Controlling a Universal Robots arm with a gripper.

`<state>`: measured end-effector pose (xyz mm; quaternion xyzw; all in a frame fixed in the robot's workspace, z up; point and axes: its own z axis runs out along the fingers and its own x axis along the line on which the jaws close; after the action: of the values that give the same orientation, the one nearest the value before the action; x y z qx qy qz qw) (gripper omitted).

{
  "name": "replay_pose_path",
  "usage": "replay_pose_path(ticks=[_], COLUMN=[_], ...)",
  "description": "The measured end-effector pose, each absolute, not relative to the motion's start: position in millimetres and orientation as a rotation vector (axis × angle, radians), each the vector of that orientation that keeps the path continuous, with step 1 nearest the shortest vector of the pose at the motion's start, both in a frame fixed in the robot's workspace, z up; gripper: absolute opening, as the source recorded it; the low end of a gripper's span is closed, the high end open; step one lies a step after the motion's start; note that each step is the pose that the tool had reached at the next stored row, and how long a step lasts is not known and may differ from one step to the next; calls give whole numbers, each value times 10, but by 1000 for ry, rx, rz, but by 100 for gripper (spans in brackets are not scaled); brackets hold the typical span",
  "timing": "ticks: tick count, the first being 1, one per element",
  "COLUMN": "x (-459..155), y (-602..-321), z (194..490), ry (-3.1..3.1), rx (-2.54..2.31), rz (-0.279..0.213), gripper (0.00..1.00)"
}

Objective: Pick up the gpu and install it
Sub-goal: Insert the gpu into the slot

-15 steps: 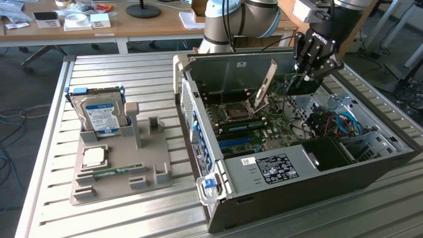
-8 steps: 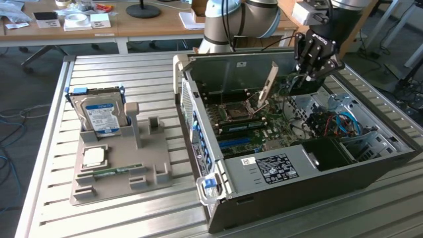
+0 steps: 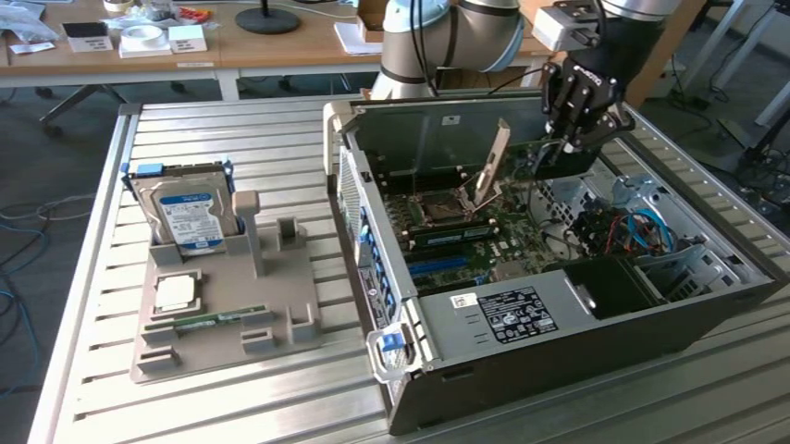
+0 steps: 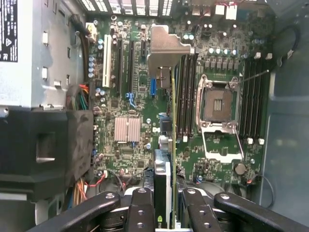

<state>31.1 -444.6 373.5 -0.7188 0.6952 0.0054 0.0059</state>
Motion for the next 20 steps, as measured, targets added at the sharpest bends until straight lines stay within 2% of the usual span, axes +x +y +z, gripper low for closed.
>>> replay_pose_path(ticks=[20], x=[112], y=[-4446], z=[3670], ry=[2199], rx=[-2212], rz=[20], gripper=[27])
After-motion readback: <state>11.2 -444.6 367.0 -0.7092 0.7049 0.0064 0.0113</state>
